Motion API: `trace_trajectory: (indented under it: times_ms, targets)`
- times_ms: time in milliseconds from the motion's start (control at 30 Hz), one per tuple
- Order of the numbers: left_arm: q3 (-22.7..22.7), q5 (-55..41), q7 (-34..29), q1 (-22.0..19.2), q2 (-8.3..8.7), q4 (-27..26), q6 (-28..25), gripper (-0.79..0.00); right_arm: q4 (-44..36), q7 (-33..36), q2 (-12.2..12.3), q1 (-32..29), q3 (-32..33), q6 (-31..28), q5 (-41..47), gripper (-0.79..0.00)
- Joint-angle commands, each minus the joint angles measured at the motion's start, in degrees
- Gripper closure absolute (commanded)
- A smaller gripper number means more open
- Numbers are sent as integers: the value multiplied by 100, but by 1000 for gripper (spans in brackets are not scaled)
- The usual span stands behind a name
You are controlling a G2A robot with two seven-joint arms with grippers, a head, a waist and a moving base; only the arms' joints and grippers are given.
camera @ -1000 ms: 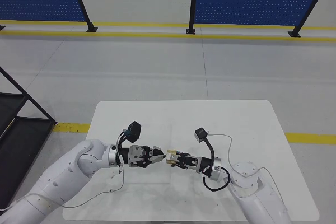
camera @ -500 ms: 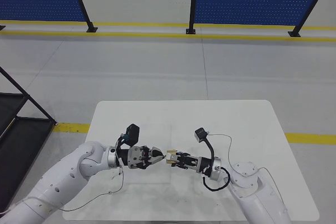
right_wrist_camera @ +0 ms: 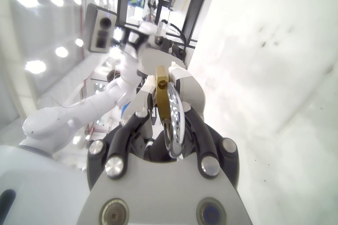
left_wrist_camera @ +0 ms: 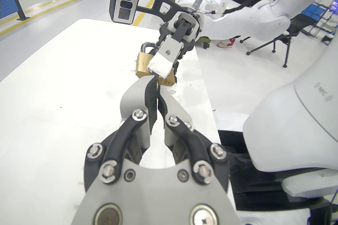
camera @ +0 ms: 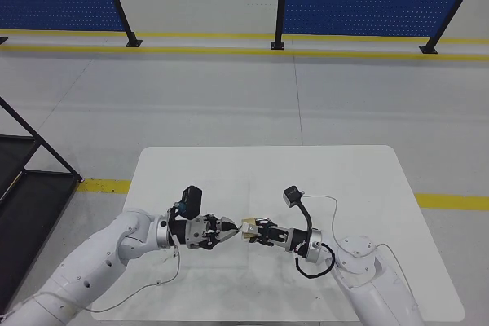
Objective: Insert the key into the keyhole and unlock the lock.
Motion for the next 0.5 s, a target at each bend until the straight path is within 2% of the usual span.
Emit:
trace_trajectory:
  times_ms: [0,467]
  targets:
    - [-21,97,81,25,-11,-12,0,0,0,0,0,0,0,0,0,0]
    - [-276,798,583,314,-76,-181,258,0,0,0,0,0,0,0,0,0]
